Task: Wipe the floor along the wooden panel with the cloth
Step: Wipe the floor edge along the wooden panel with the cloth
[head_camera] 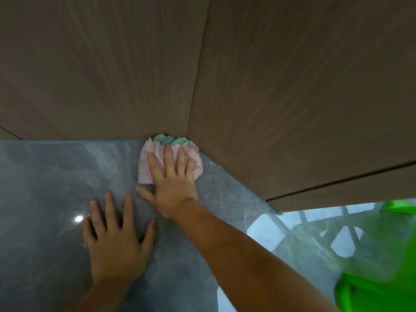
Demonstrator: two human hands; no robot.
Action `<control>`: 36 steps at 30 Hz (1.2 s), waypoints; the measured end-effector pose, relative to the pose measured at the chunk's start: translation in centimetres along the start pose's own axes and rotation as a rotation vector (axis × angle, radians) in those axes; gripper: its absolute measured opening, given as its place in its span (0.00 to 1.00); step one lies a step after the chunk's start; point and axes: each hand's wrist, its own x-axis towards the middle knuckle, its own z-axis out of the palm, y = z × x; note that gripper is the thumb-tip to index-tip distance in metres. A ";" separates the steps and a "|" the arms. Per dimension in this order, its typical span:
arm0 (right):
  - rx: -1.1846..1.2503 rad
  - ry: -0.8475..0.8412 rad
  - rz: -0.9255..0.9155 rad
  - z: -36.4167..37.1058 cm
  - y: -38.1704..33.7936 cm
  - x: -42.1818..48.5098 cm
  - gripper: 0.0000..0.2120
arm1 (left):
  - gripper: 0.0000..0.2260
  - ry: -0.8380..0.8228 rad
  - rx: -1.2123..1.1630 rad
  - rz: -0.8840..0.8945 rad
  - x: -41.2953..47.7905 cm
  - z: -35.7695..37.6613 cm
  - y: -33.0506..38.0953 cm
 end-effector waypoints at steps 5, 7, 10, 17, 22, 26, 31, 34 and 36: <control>-0.154 0.059 -0.051 -0.3 9.6 -8.3 0.36 | 0.36 0.015 0.008 -0.011 0.1 0.3 -0.1; -0.190 0.086 -0.015 0.2 12.3 -12.3 0.34 | 0.36 0.021 0.003 -0.021 0.0 0.4 0.0; -0.215 0.081 0.099 0.9 14.9 -17.3 0.34 | 0.37 0.021 -0.005 -0.017 0.2 0.7 -0.1; 0.058 0.215 0.734 2.2 7.9 -16.0 0.39 | 0.36 0.052 -0.018 -0.004 0.1 1.1 -0.2; 0.266 0.173 0.735 1.7 1.7 -5.3 0.48 | 0.36 0.037 -0.040 -0.011 0.2 0.7 -0.1; 0.256 0.095 0.483 0.3 -2.1 1.3 0.49 | 0.37 -0.037 -0.037 -0.010 0.0 -0.3 0.5; 0.246 0.003 0.352 0.5 -6.4 4.2 0.52 | 0.38 -0.118 -0.039 -0.016 0.2 -1.3 0.6; 0.217 -0.004 0.467 0.4 -7.9 5.3 0.54 | 0.37 -0.155 -0.044 0.012 0.3 -1.2 1.0; 0.208 -0.017 0.486 0.5 -9.8 6.0 0.55 | 0.38 -0.169 -0.064 0.003 0.3 -1.4 0.7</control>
